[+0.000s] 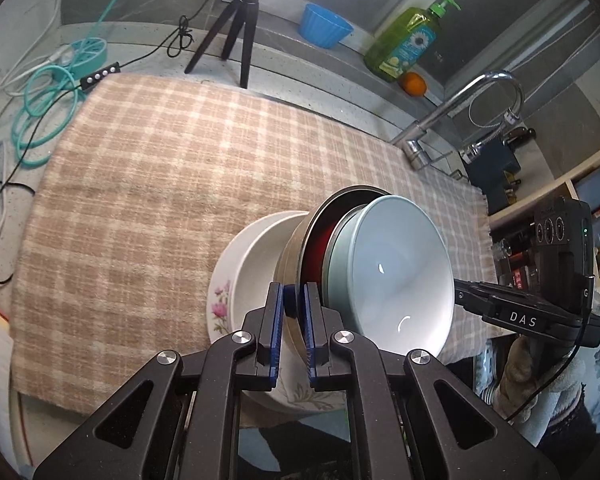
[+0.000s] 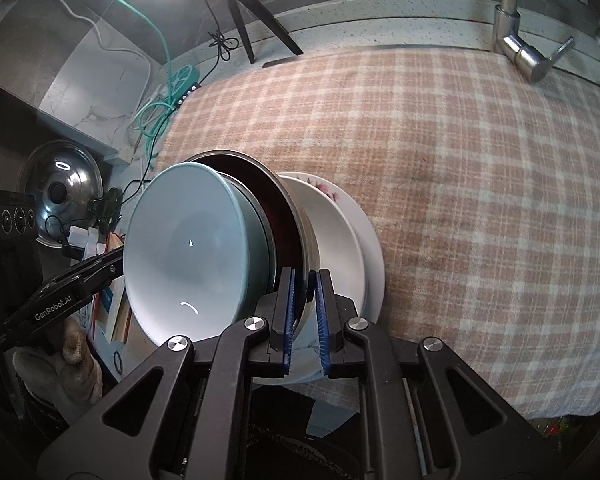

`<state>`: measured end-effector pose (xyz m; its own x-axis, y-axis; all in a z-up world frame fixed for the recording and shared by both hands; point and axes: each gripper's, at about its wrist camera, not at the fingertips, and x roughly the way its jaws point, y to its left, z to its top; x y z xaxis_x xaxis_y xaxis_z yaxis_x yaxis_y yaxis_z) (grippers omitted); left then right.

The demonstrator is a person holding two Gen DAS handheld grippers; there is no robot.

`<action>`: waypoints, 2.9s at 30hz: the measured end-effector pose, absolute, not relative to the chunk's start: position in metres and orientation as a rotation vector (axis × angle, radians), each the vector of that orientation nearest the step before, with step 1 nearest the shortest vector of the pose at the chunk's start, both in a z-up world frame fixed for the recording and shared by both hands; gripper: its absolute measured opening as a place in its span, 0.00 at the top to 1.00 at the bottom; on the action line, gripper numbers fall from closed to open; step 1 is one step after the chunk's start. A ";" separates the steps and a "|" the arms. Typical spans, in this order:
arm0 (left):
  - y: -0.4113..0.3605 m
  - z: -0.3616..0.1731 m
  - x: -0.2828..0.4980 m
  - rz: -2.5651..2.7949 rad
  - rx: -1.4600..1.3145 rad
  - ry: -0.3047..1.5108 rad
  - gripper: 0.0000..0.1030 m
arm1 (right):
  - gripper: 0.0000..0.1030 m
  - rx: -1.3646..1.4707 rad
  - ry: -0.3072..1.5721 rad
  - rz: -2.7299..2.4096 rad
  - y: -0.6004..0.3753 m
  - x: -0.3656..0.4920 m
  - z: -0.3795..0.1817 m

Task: Organize plates and bowls
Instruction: 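Grasp the nested bowl stack rim with the right gripper and carry it onto the plates, then open the right gripper and withdraw it from the stacked dishes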

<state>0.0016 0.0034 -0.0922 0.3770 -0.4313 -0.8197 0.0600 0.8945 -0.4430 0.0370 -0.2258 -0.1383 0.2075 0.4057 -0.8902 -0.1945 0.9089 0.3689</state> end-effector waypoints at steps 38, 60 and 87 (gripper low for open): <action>0.002 -0.101 -0.001 -0.307 -0.340 1.183 0.90 | 0.88 0.156 1.296 0.395 -0.222 0.027 -0.145; 0.002 -0.076 -0.013 -0.285 -0.287 1.093 0.89 | 0.79 0.128 1.192 0.350 -0.238 0.012 -0.118; -0.021 -0.021 -0.071 -0.195 -0.025 0.860 0.30 | 0.28 -0.011 0.847 0.273 -0.251 -0.061 -0.050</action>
<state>-0.0710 -0.0207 -0.0210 0.6358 -0.1812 -0.7503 0.1609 0.9818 -0.1008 -0.0612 -0.2506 -0.0502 0.6293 0.2337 -0.7412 -0.2427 0.9651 0.0982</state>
